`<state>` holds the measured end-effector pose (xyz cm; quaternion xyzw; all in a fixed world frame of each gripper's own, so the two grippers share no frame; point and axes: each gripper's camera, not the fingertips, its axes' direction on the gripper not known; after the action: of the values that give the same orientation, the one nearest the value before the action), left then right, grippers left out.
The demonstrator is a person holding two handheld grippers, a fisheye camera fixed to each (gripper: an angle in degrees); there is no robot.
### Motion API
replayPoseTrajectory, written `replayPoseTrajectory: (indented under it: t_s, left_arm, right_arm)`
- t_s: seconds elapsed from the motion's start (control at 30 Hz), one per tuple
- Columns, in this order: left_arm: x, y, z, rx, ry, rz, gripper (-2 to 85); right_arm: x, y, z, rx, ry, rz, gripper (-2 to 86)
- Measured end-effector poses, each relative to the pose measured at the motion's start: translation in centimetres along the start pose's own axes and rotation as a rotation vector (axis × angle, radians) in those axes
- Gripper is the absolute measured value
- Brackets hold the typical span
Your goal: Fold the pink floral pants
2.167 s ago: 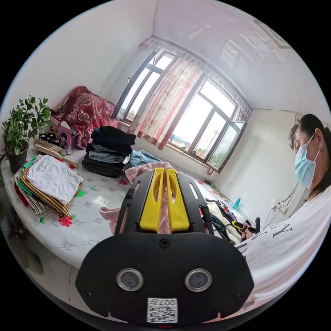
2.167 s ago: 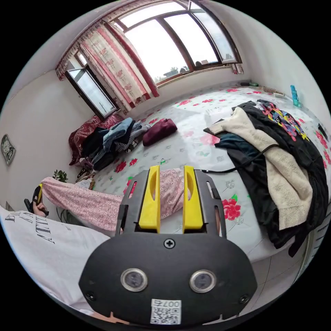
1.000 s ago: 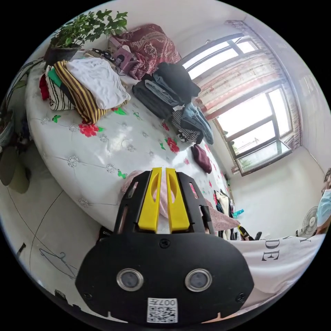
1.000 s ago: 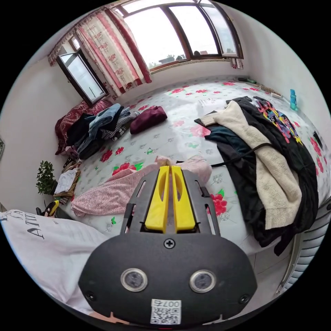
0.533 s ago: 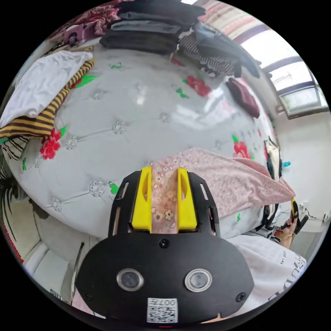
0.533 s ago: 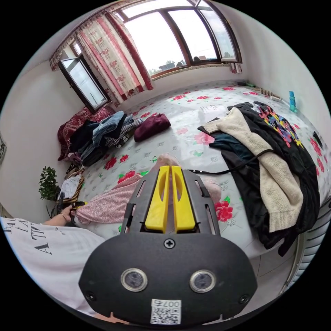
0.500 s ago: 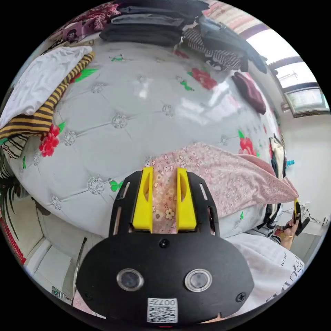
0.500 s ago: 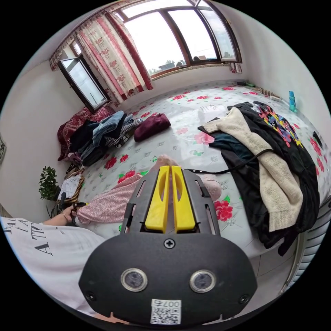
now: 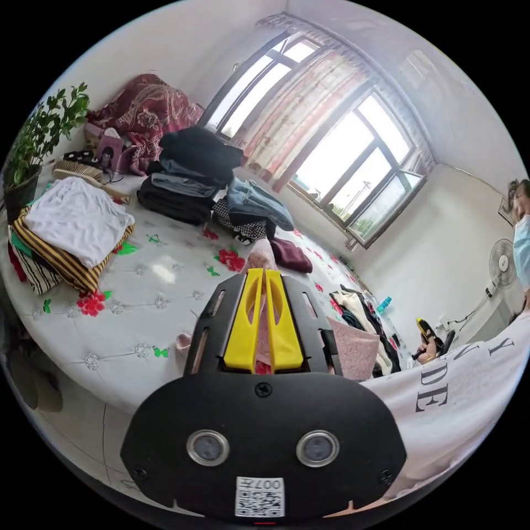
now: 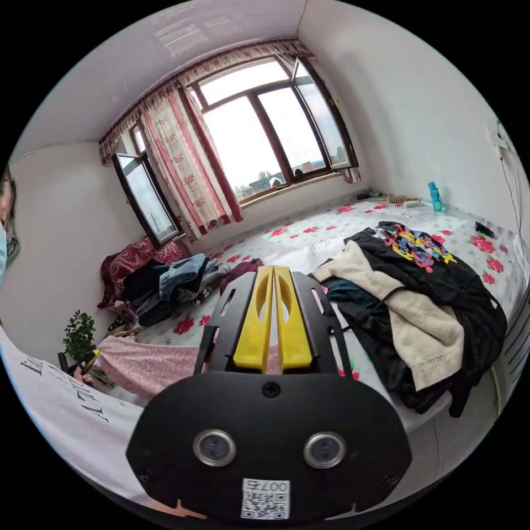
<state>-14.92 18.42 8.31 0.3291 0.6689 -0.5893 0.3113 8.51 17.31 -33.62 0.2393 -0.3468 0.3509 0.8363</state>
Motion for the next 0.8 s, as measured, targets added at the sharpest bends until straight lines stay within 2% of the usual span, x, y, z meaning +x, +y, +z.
replayPoseTrajectory:
  t_s: [0.07, 0.23, 0.33, 0.47, 0.53, 0.6, 0.8]
  left_arm:
    - [0.8, -0.1, -0.5, -0.005, -0.027, 0.048, -1.0]
    - [0.8, 2.1, -1.4, 0.021, -0.011, -0.05, -1.0]
    - [1.1, 2.4, -2.8, 0.027, 0.007, -0.07, -1.0]
    - [2.9, 1.9, -4.6, 0.048, 0.007, -0.026, -1.0]
    - [4.3, 1.6, -5.4, 0.062, 0.008, -0.001, -1.0]
    - [5.4, 1.5, -6.0, 0.064, 0.011, 0.01, -1.0]
    - [8.7, 1.6, -9.7, 0.108, -0.027, 0.062, -1.0]
  right_arm:
    - [0.2, 0.1, 3.2, -0.144, -0.04, 0.001, 0.8]
    - [1.3, 4.7, 12.3, -0.417, 0.104, 0.054, 5.1]
    - [1.3, 5.6, 16.0, -0.501, 0.174, 0.01, 6.1]
    - [2.3, 5.7, 20.4, -0.582, 0.289, -0.015, 5.1]
    - [3.7, 6.8, 24.0, -0.741, 0.279, 0.004, 3.2]
    - [4.4, 7.4, 25.2, -0.817, 0.274, 0.019, 1.7]
    - [4.2, 3.4, 16.9, -0.442, 0.103, 0.034, 0.7]
